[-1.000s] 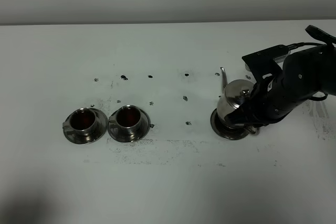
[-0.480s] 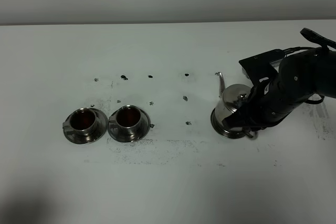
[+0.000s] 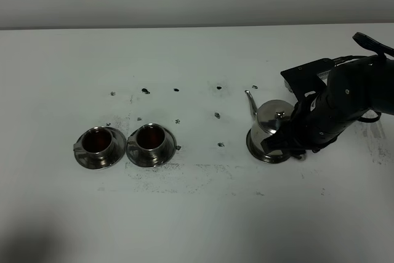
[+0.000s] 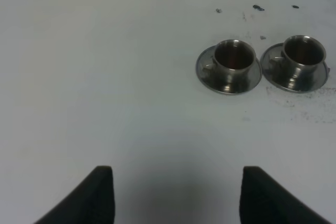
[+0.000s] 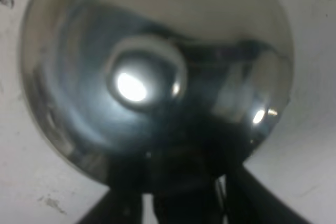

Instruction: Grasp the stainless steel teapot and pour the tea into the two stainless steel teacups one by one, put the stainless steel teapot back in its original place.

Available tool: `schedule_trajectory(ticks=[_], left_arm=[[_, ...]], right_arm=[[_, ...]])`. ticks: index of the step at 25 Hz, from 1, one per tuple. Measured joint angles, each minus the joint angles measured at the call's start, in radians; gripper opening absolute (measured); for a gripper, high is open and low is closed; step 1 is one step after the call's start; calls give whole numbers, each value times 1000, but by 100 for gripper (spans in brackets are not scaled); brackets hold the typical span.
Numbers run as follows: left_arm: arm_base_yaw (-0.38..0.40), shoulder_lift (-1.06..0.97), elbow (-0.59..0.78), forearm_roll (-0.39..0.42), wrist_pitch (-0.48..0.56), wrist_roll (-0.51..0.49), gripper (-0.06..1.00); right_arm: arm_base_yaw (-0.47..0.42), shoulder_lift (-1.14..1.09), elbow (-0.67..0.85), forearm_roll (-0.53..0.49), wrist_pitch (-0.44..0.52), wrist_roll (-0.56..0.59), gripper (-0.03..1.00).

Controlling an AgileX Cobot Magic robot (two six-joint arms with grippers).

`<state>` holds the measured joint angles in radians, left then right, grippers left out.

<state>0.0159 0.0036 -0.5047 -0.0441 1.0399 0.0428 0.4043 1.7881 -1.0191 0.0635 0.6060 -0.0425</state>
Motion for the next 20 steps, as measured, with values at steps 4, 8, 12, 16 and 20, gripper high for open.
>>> schedule_trajectory(ticks=[4,8,12,16,20], left_arm=[[0,0,0,0,0,0,51],[0,0,0,0,0,0,51],[0,0,0,0,0,0,51],[0,0,0,0,0,0,51],[0,0,0,0,0,0,51]], right_arm=[[0,0,0,0,0,0,58],[0,-14,0,-1,1,0,63],[0,-79,0,-5,3,0,63],[-4,-204,0,-5,3,0,61],[-28,-367,0,-26,4,0,55]])
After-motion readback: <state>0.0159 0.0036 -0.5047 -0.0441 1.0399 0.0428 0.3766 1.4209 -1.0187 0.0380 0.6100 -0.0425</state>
